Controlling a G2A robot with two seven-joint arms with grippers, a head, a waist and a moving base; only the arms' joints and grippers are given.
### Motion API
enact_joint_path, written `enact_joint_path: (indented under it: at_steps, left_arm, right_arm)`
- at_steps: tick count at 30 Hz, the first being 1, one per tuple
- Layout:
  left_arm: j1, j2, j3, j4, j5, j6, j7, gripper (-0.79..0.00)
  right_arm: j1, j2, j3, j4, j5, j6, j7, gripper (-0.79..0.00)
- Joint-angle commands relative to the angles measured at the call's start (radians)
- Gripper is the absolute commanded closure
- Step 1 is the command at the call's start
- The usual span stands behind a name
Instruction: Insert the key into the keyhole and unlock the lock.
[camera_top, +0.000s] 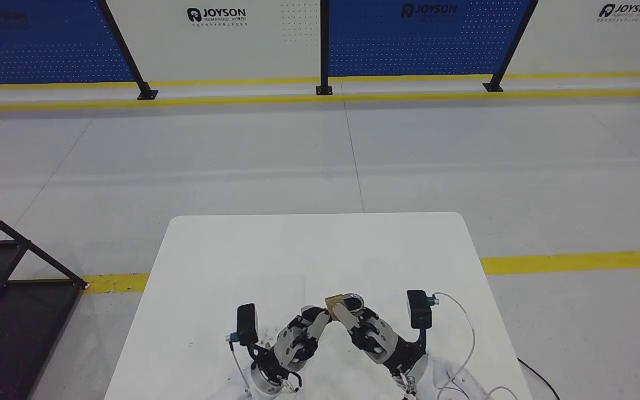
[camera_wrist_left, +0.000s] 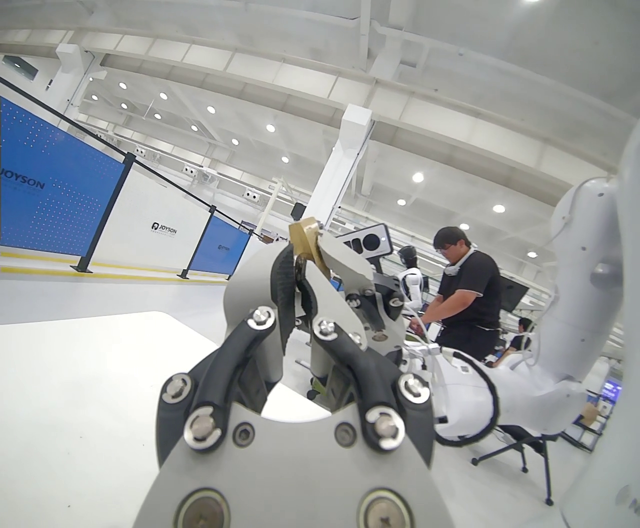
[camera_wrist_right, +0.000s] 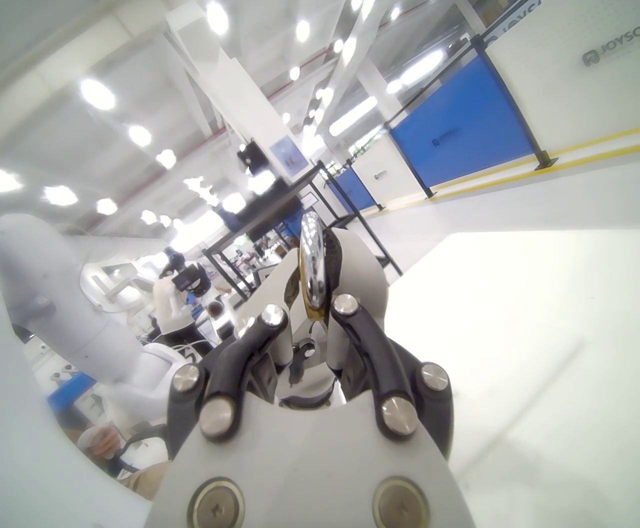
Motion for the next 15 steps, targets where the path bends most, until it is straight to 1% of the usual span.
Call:
enact_joint_path:
  at_steps: [1,9,15]
  left_arm:
    - [0.002,0.001,-0.002,0.000,0.008,0.007,0.008,0.000]
    - [0.006,0.004,-0.004,0.000,0.072,0.036,0.047,0.000]
    - [0.007,0.006,-0.003,0.006,0.146,0.094,0.090,0.000]
  right_arm:
    - [0.000,0.000,0.000,0.000,0.000,0.000,0.000,0.000]
    - [0.000,0.000,0.000,0.000,0.000,0.000,0.000,0.000]
    - [0.000,0.000,0.000,0.000,0.000,0.000,0.000,0.000]
